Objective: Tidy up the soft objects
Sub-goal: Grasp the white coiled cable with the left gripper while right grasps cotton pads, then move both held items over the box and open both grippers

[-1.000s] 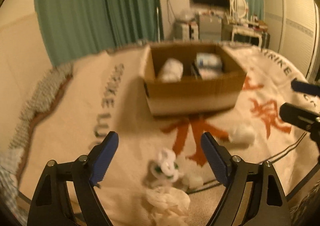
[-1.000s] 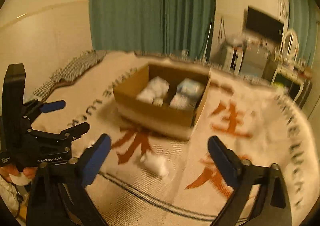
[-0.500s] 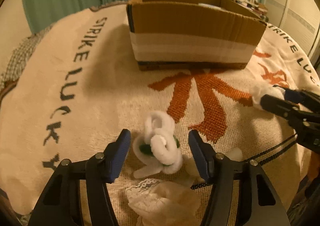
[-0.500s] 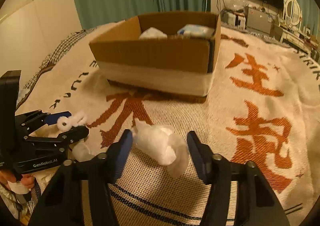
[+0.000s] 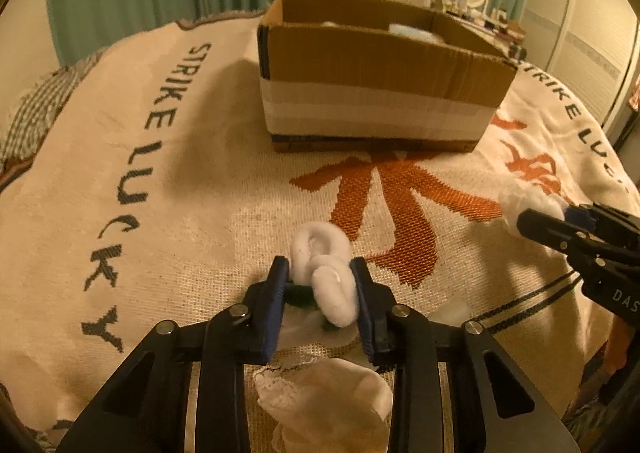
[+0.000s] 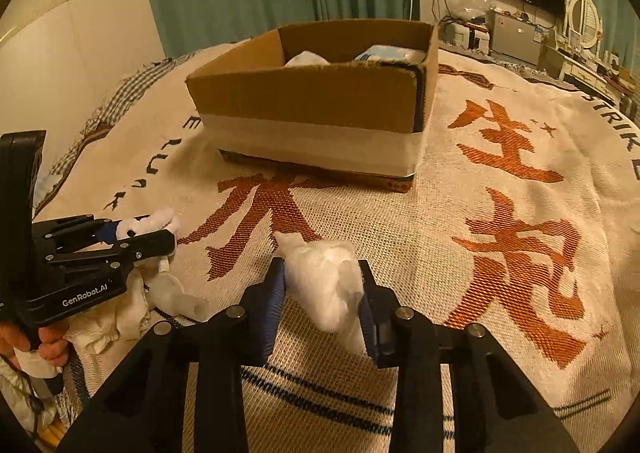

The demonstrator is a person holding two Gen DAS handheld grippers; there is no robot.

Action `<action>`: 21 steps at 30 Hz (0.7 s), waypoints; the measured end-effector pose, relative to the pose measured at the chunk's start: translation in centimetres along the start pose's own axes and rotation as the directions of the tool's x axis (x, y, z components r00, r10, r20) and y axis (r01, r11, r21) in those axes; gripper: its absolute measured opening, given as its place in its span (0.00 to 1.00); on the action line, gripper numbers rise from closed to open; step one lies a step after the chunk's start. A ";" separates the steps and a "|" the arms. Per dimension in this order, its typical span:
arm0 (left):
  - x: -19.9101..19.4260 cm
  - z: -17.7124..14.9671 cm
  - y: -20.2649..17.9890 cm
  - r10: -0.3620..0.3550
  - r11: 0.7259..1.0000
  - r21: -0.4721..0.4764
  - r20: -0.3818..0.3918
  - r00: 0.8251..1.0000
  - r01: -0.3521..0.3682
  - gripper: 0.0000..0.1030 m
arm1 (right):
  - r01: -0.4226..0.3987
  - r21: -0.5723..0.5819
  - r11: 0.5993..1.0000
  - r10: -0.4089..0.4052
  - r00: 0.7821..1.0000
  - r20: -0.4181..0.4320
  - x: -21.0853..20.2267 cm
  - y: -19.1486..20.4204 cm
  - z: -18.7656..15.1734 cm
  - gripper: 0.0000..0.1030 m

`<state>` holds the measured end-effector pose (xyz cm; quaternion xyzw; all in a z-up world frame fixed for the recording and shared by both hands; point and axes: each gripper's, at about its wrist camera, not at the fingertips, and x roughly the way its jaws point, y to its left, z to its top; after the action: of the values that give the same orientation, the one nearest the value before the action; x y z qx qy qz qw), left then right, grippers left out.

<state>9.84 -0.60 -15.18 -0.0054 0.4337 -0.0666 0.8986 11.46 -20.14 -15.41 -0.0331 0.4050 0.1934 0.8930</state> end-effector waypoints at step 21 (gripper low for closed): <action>-9.2 10.6 -1.6 -0.037 0.995 0.100 0.283 0.959 0.009 0.29 | 0.017 -0.080 0.997 0.004 0.966 0.259 -9.2 2.5 10.8 0.33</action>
<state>12.22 -1.57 -1.31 0.0239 0.2964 -0.0966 0.9499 12.71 -18.41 -1.14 -0.0452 0.2768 0.2096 0.9367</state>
